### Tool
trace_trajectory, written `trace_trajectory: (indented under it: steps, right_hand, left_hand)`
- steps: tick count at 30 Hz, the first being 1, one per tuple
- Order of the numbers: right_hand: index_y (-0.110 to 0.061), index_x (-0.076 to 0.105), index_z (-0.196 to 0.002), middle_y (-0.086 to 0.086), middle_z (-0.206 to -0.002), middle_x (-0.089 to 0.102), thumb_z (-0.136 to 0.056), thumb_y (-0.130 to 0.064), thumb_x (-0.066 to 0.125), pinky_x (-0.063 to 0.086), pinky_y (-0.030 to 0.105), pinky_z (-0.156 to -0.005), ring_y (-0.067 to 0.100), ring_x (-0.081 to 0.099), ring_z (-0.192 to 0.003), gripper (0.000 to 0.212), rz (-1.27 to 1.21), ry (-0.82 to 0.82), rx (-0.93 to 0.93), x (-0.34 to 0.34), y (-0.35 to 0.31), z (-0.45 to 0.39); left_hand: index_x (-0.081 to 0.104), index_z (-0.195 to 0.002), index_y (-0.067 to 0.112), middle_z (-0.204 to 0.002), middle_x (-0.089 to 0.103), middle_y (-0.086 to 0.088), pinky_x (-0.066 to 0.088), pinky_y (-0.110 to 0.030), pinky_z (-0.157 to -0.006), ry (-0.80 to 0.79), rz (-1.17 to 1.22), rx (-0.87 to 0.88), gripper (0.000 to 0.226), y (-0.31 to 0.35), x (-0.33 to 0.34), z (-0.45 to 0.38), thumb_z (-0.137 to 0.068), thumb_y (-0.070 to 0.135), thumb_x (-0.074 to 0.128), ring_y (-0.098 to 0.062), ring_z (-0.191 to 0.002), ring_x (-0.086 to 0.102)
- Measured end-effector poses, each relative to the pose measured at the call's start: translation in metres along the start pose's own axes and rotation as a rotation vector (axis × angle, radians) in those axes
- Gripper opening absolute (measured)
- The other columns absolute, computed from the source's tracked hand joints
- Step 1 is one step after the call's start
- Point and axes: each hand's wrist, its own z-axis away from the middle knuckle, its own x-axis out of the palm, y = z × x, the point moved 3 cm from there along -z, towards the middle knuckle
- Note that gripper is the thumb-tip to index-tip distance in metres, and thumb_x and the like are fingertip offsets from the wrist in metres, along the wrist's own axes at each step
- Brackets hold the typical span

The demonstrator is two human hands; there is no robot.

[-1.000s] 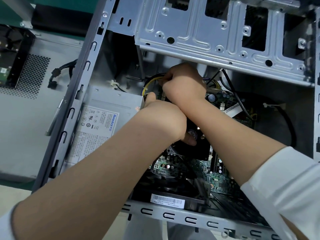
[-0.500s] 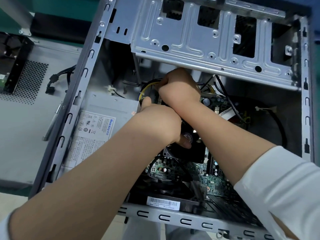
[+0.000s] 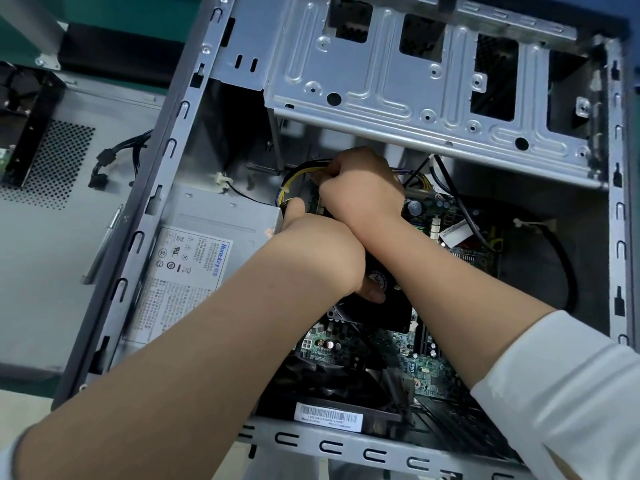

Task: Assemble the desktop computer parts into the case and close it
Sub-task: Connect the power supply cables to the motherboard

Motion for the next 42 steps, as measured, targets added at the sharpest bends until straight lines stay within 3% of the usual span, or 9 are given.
trace_trajectory:
  steps: [3, 7, 16, 21, 25, 29, 34, 38, 42]
  right_hand:
    - [-0.022, 0.069, -0.098, -0.001, -0.093, 0.065, -0.081, -0.031, 0.06, 0.038, 0.023, -0.066, 0.024, 0.061, -0.085, 0.021, -0.085, -0.059, 0.092, 0.0, 0.002, -0.004]
    - [-0.023, 0.07, -0.097, -0.002, -0.095, 0.067, -0.083, -0.032, 0.06, 0.038, 0.023, -0.066, 0.023, 0.062, -0.088, 0.019, -0.108, -0.078, 0.078, 0.002, 0.003, -0.004]
    - [-0.023, 0.069, -0.091, -0.002, -0.095, 0.067, -0.084, -0.033, 0.059, 0.038, 0.023, -0.068, 0.023, 0.062, -0.089, 0.016, -0.136, -0.07, 0.043, 0.001, 0.002, -0.003]
    - [-0.022, 0.068, -0.096, -0.001, -0.095, 0.067, -0.085, -0.032, 0.059, 0.039, 0.024, -0.068, 0.023, 0.062, -0.089, 0.018, -0.13, -0.106, 0.062, 0.001, 0.002, -0.006]
    - [-0.021, 0.068, -0.095, 0.0, -0.095, 0.067, -0.085, -0.032, 0.059, 0.039, 0.024, -0.069, 0.024, 0.062, -0.089, 0.017, -0.119, -0.105, 0.048, 0.003, 0.002, -0.006]
    - [-0.02, 0.068, -0.096, 0.005, -0.101, 0.066, -0.087, -0.03, 0.059, 0.041, 0.025, -0.069, 0.027, 0.061, -0.093, 0.016, -0.076, -0.063, -0.023, 0.003, 0.003, -0.002]
    - [-0.012, 0.068, -0.106, 0.012, -0.104, 0.067, -0.09, -0.019, 0.053, 0.048, 0.03, -0.077, 0.03, 0.06, -0.095, 0.023, -0.054, -0.077, -0.217, -0.012, 0.003, 0.017]
    - [-0.013, 0.066, -0.116, 0.012, -0.115, 0.064, -0.093, -0.013, 0.047, 0.044, 0.038, -0.09, 0.03, 0.056, -0.109, 0.03, -0.001, -0.053, -0.373, -0.037, 0.02, 0.045]
    - [-0.022, 0.051, -0.136, 0.003, -0.128, 0.057, -0.093, -0.01, 0.046, 0.04, 0.032, -0.097, 0.02, 0.049, -0.12, 0.045, 0.007, -0.218, -0.402, -0.049, 0.044, 0.076]
  left_hand:
    - [0.054, -0.116, 0.026, -0.094, 0.049, 0.0, 0.015, -0.043, -0.108, -0.009, 0.013, -0.016, 0.074, 0.0, -0.001, -0.001, -0.071, 0.083, 0.045, -0.027, -0.118, 0.049]
    - [0.047, -0.082, 0.021, -0.078, 0.046, 0.002, 0.014, -0.045, -0.108, -0.018, 0.022, -0.036, 0.063, 0.0, 0.0, -0.004, -0.07, 0.083, 0.045, -0.027, -0.113, 0.052]
    - [0.055, -0.114, 0.028, -0.099, 0.057, -0.001, 0.015, -0.045, -0.108, -0.037, -0.012, -0.041, 0.077, 0.0, 0.0, -0.008, -0.067, 0.087, 0.043, -0.028, -0.116, 0.052]
    - [0.054, -0.106, 0.029, -0.078, 0.046, 0.002, 0.015, -0.045, -0.106, -0.022, 0.007, -0.03, 0.07, 0.0, -0.001, -0.005, -0.067, 0.086, 0.044, -0.026, -0.114, 0.052]
    - [0.056, -0.107, 0.029, -0.081, 0.049, 0.002, 0.015, -0.044, -0.108, -0.017, -0.007, -0.033, 0.071, -0.001, -0.002, -0.002, -0.067, 0.086, 0.044, -0.027, -0.114, 0.053]
    - [0.051, -0.084, 0.027, -0.081, 0.052, 0.002, 0.012, -0.045, -0.108, -0.006, -0.006, -0.021, 0.061, -0.002, -0.001, 0.0, -0.068, 0.086, 0.044, -0.026, -0.114, 0.053]
    - [0.053, -0.127, 0.032, -0.123, 0.06, 0.001, 0.012, -0.045, -0.112, -0.046, -0.023, -0.035, 0.083, -0.003, -0.006, 0.003, -0.065, 0.086, 0.046, -0.024, -0.124, 0.048]
    - [0.055, -0.107, 0.021, -0.099, 0.059, 0.0, 0.026, -0.037, -0.099, 0.13, -0.032, 0.007, 0.063, -0.003, -0.012, 0.015, -0.075, 0.075, 0.053, -0.024, -0.107, 0.055]
    - [0.054, -0.117, 0.015, -0.102, 0.06, -0.006, 0.028, -0.031, -0.076, 0.393, -0.027, 0.067, 0.034, -0.003, -0.025, 0.025, -0.097, 0.041, 0.046, -0.027, -0.098, 0.055]
